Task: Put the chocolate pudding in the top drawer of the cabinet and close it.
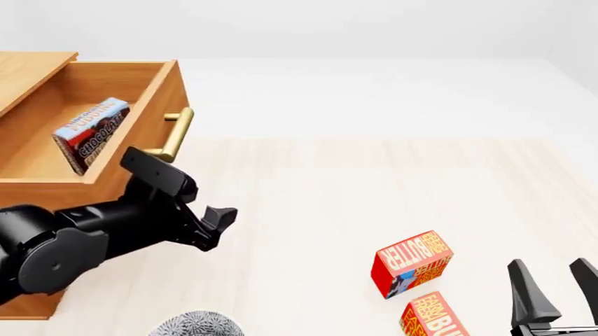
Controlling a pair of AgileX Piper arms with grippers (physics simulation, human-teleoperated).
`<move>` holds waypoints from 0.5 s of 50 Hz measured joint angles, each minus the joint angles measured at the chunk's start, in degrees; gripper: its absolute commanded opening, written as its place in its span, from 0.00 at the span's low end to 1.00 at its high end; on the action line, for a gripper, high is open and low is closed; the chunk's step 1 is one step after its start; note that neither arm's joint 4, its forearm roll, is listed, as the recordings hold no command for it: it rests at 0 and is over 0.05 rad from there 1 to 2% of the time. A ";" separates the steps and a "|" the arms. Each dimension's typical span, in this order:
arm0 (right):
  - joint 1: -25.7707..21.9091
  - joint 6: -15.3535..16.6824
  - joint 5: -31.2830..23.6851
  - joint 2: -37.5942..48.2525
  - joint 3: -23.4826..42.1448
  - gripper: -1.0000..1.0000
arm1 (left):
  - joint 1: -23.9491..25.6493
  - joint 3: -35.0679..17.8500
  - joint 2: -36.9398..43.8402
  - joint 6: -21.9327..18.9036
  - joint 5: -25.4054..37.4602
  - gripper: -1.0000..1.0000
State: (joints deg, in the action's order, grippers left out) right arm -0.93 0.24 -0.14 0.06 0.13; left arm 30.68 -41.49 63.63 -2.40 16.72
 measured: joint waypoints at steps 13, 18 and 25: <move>0.00 -0.01 0.00 0.00 0.00 1.00 | -3.33 -0.09 -1.41 0.24 1.30 1.00; 0.00 -0.01 0.01 0.02 0.01 1.00 | -4.40 -0.07 -1.77 0.48 1.54 1.00; 0.00 -0.01 0.01 0.02 0.02 1.00 | -5.61 -0.33 -2.18 1.16 1.96 1.00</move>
State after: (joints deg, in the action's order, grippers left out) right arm -0.93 0.23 -0.13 0.08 0.15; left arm 25.08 -41.81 61.45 -1.24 18.68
